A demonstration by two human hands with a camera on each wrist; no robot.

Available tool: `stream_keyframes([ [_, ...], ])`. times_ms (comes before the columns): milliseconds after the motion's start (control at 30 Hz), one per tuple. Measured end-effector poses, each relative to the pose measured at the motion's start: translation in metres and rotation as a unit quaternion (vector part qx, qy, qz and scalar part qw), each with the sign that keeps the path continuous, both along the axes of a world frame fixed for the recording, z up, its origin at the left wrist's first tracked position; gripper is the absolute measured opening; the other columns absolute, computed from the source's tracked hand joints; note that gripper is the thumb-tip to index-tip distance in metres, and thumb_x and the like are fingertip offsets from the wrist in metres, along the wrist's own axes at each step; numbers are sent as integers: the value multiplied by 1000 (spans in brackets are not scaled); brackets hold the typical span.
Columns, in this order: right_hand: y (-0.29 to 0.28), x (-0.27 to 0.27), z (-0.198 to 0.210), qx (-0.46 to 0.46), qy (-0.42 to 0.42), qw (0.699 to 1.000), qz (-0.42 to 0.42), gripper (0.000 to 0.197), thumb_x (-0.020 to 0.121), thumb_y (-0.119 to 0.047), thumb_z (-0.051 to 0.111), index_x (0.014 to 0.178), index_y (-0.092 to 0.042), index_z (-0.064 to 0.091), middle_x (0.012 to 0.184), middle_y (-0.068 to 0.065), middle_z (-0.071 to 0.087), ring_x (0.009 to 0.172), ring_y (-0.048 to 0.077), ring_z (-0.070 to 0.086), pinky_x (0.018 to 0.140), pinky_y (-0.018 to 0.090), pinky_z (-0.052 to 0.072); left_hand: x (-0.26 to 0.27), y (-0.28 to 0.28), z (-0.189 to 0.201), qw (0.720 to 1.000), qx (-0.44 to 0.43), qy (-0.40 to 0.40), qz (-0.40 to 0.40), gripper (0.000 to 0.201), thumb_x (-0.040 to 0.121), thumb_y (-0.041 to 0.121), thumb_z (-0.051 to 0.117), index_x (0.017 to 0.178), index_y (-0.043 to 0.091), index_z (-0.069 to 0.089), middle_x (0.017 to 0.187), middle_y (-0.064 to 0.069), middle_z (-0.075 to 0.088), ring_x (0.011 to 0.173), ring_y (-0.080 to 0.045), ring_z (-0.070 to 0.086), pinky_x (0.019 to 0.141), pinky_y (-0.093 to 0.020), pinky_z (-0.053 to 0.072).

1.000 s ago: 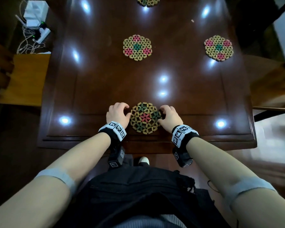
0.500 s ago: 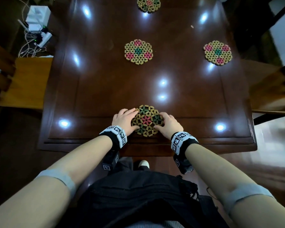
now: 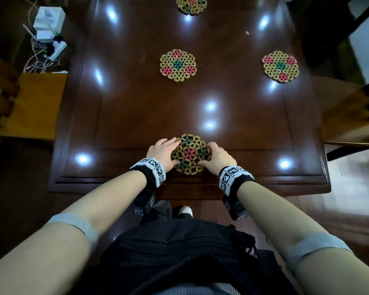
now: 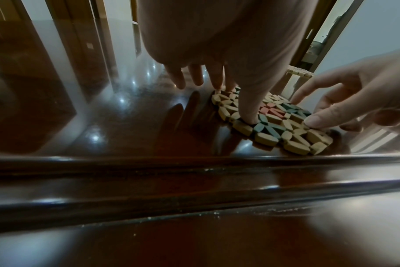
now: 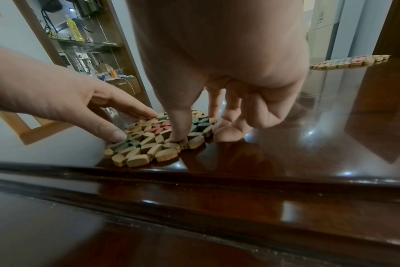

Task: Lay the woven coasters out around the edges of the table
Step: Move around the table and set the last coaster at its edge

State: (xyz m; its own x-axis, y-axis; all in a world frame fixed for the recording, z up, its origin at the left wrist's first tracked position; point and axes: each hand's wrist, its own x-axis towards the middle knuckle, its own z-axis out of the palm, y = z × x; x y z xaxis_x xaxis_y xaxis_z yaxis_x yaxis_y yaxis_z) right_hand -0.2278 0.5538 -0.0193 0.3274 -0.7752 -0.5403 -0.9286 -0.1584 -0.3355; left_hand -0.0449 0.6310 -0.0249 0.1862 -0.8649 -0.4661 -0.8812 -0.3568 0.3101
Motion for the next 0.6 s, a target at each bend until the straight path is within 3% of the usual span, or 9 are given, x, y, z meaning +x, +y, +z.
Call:
stream_keyframes([
  [400, 7, 0, 1, -5, 10, 1000, -18, 63, 77, -49, 70, 125, -22, 41, 124, 7, 58, 111, 29, 59, 84, 40, 51, -4, 1, 0, 1000, -7, -6, 8, 70, 87, 33, 63, 148, 27, 27, 160, 7, 18, 147, -20, 14, 114, -43, 24],
  [600, 8, 2, 2, 1, 23, 1000, -22, 67, 72, -56, 72, 119, -19, 43, 122, 5, 58, 108, 27, 61, 81, 38, 51, -4, 2, -2, 999, -8, -35, 19, 62, 89, 31, 58, 146, 27, 32, 157, 7, 27, 146, -19, 17, 113, -43, 27],
])
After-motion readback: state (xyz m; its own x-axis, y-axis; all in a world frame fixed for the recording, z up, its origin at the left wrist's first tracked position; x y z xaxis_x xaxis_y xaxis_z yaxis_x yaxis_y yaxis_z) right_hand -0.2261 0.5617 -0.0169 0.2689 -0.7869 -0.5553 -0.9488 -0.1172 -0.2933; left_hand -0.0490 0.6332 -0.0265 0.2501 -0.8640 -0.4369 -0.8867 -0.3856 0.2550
